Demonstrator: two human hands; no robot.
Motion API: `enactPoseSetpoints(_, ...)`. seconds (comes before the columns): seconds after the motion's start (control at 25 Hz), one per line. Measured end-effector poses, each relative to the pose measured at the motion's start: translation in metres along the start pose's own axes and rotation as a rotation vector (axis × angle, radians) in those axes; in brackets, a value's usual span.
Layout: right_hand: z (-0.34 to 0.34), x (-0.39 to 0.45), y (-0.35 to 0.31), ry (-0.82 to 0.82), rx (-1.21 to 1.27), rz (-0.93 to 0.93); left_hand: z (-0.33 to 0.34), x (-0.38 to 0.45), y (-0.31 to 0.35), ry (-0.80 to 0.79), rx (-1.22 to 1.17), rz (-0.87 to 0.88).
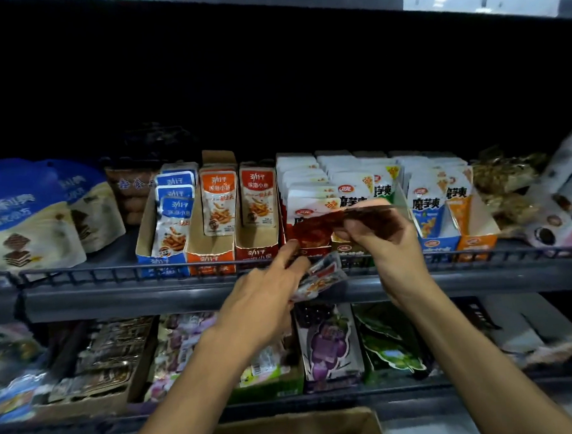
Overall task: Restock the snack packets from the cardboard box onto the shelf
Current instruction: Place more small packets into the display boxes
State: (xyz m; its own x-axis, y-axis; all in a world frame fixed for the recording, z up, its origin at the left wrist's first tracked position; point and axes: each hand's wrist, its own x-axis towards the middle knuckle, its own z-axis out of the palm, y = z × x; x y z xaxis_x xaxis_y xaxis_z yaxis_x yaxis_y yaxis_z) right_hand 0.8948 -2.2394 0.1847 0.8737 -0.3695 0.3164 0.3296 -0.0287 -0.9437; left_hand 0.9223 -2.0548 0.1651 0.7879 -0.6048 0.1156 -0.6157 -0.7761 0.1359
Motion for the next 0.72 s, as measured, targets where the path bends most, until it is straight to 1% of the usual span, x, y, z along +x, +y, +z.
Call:
enactPoseSetpoints(0.08,0.0,0.003,0.002,-0.106,-0.071,-0.055,0.0,0.003,-0.001,0.031,0.053,0.02)
enactPoseSetpoints(0.16,-0.003,0.007,0.001,-0.202,-0.129,-0.108,0.002,0.005,-0.002,0.063,0.059,0.03)
enactPoseSetpoints(0.36,-0.016,0.017,0.001,-0.299,-0.19,-0.162,0.004,0.005,-0.007,0.214,-0.037,0.068)
enactPoseSetpoints(0.48,-0.023,0.017,0.001,-0.368,-0.243,-0.115,0.006,0.003,-0.005,0.233,-0.014,0.073)
enactPoseSetpoints(0.64,-0.023,0.017,0.004,-0.355,-0.407,-0.013,0.013,0.003,-0.004,0.192,-0.014,0.075)
enactPoseSetpoints(0.72,-0.016,0.017,0.004,-0.281,-0.434,-0.028,0.012,0.003,-0.005,0.188,-0.026,0.069)
